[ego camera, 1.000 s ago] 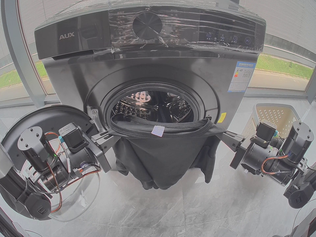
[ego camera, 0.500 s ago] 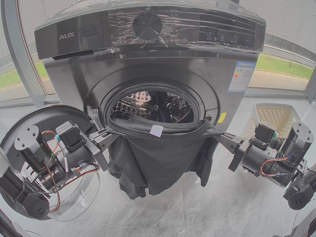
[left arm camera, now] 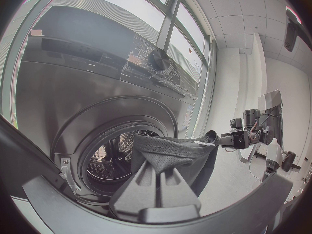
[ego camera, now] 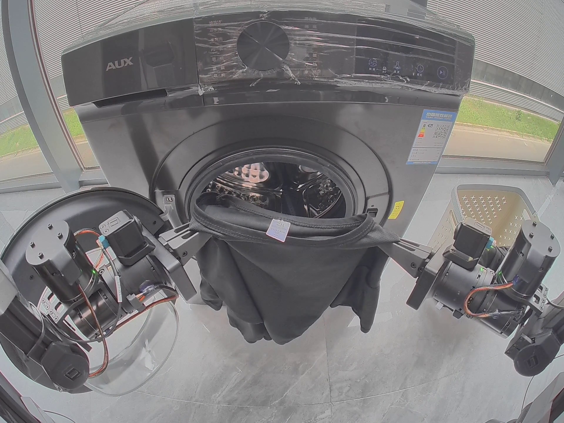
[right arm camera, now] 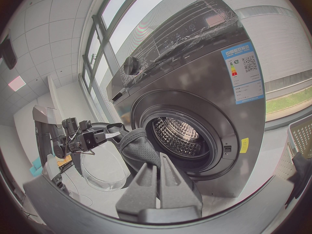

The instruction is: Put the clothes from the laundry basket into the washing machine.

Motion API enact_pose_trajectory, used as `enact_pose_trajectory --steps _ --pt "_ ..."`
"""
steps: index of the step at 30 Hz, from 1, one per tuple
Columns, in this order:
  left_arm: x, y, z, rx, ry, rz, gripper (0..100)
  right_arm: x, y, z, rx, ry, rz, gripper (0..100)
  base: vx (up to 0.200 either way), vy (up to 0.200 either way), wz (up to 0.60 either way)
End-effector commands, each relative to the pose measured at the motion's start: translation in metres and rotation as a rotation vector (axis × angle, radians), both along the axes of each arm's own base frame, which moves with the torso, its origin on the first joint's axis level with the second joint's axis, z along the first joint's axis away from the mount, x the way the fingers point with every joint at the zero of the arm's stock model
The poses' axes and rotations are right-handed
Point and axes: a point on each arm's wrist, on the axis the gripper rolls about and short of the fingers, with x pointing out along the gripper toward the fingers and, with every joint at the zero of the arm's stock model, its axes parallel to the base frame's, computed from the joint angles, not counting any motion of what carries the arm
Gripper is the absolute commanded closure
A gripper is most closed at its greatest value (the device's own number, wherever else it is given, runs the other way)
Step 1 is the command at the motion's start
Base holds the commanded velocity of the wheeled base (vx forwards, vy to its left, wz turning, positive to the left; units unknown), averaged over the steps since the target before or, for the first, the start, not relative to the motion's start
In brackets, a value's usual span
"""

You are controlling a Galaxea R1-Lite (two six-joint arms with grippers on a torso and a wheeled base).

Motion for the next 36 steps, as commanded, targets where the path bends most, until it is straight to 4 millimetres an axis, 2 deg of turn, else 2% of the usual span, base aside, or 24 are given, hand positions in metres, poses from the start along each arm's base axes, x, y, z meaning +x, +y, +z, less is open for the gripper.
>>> enact_pose_trajectory --steps 1,5,6,11,13,18,24,27,30,36 --pt "0.001 -0.001 0.0 0.0 0.0 -0.002 100 -0.001 0.002 -0.002 -0.004 0.006 0.009 100 0.0 0.0 0.0" --pt "0.003 -0.003 0.002 -0.005 -0.01 -0.002 100 -0.004 0.005 -0.003 -0.007 0.013 0.023 100 0.0 0.0 0.0" --pt "0.003 -0.003 0.002 -0.006 -0.009 -0.002 100 -0.004 0.005 -0.005 -0.013 0.021 0.023 0 0.0 0.0 0.0" --pt "0.004 -0.004 0.002 -0.01 -0.01 0.005 100 -0.007 0.007 -0.006 -0.015 0.024 0.038 0 0.0 0.0 0.0" --pt "0.005 -0.004 0.002 -0.01 -0.008 0.014 100 -0.014 0.006 -0.016 -0.046 0.061 0.053 0 0.0 0.0 0.0" --pt "0.007 -0.006 0.001 -0.01 -0.007 0.019 100 -0.014 0.008 -0.02 -0.054 0.069 0.064 0 0.0 0.0 0.0" --pt "0.013 -0.008 0.001 -0.016 -0.009 0.046 100 -0.03 0.017 -0.027 -0.083 0.095 0.138 0 0.0 0.0 0.0" --pt "0.014 -0.009 0.0 -0.016 -0.006 0.052 100 -0.039 0.017 -0.038 -0.122 0.136 0.164 0 0.0 0.0 0.0" --pt "0.014 -0.009 0.0 -0.015 -0.005 0.052 100 -0.039 0.013 -0.059 -0.201 0.203 0.152 0 0.0 0.0 0.0" --pt "0.012 -0.018 -0.004 -0.012 0.009 0.058 100 -0.028 0.01 -0.092 -0.33 0.269 0.114 0 0.0 0.0 0.0"
